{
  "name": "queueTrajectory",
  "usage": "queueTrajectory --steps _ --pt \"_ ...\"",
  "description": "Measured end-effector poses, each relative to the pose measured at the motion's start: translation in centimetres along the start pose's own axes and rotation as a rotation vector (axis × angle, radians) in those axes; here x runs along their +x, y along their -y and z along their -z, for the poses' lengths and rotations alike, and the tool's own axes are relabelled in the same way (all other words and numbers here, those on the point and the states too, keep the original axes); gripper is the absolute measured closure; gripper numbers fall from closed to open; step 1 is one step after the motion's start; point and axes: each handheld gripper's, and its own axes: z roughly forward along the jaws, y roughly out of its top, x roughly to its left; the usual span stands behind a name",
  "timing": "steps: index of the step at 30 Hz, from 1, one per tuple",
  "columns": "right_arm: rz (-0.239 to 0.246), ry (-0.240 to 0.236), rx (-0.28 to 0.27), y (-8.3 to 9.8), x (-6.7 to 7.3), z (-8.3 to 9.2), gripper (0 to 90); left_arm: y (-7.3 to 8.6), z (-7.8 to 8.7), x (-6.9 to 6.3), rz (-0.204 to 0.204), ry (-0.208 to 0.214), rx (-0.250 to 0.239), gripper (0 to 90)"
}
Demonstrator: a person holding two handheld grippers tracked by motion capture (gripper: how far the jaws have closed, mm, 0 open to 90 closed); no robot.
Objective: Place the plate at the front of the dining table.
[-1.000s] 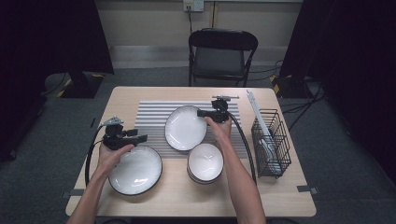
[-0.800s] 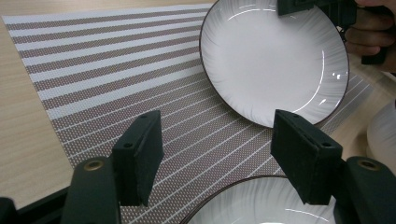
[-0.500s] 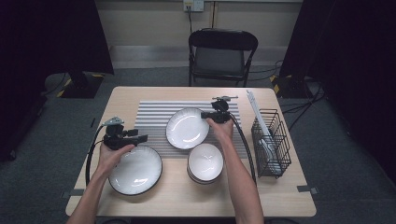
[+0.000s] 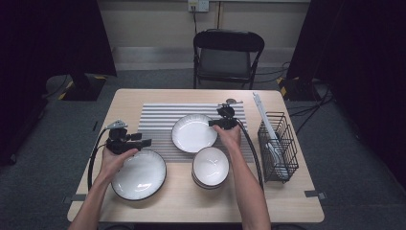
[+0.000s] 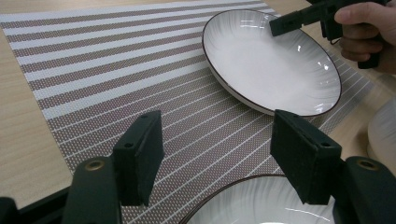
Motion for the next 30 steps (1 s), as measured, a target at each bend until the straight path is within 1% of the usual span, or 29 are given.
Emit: queueTrajectory --steps 2,4,5,6,8,11,14,16,17,21,22,24,25,26,27,28,29,30 --pt "0.019 0.018 0.015 0.2 0.0 -0.1 75.9 0.0 0.0 0.0 0.005 0.0 0.0 34.4" --pt "0.044 0.039 0.034 0.5 0.0 -0.2 73.6 0.0 0.1 0.0 0.007 0.0 0.0 34.4" --pt "0.048 0.048 0.041 0.8 0.0 -0.2 73.9 0.1 0.1 0.1 0.011 0.004 0.002 34.4" --pt "0.046 0.045 0.034 1.0 -0.1 -0.2 74.2 0.1 0.1 0.1 0.009 0.008 0.005 34.4" --pt "0.031 0.037 0.016 1.3 -0.2 0.0 73.7 0.1 0.2 0.1 0.002 0.002 0.009 34.4" --pt "0.046 0.054 0.015 1.5 0.2 0.2 71.8 0.1 0.4 0.2 0.01 0.0 0.004 34.4" --pt "0.076 0.083 0.019 1.7 0.6 0.7 71.5 0.2 0.5 0.2 0.005 -0.001 0.008 34.4" --pt "0.093 0.093 0.015 2.0 0.6 1.0 71.7 0.1 0.5 0.1 0.004 -0.002 0.006 34.4" --pt "0.085 0.099 0.019 2.2 0.7 1.1 72.0 0.1 0.5 0.1 0.002 -0.001 0.006 34.4" --pt "0.096 0.108 0.014 2.9 0.9 1.7 71.8 0.1 0.4 0.0 -0.002 0.002 0.007 34.4" --pt "0.078 0.114 0.019 3.0 0.9 1.9 71.8 0.1 0.4 0.0 -0.004 0.001 0.007 34.4" --pt "0.086 0.117 0.007 3.3 1.0 2.2 71.8 0.1 0.4 -0.1 -0.001 0.0 0.01 34.4" --pt "0.079 0.127 0.013 3.4 1.1 2.3 71.5 0.1 0.4 0.0 -0.004 0.002 0.007 34.4" --pt "0.083 0.133 0.018 3.6 1.1 2.3 71.4 0.1 0.4 0.0 -0.002 0.0 0.006 34.4" --pt "0.086 0.124 0.017 3.7 1.1 2.2 71.4 0.1 0.4 0.0 -0.002 -0.001 0.005 34.4" --pt "0.068 0.115 0.019 3.8 1.1 2.2 73.5 0.1 0.4 0.0 -0.001 -0.003 0.007 34.4" --pt "0.064 0.118 0.017 3.8 1.2 2.1 74.1 0.1 0.4 0.0 -0.001 -0.004 0.006 34.4" --pt "0.073 0.125 0.007 3.7 1.2 2.0 75.4 0.1 0.5 0.0 -0.003 -0.003 0.006 34.4"
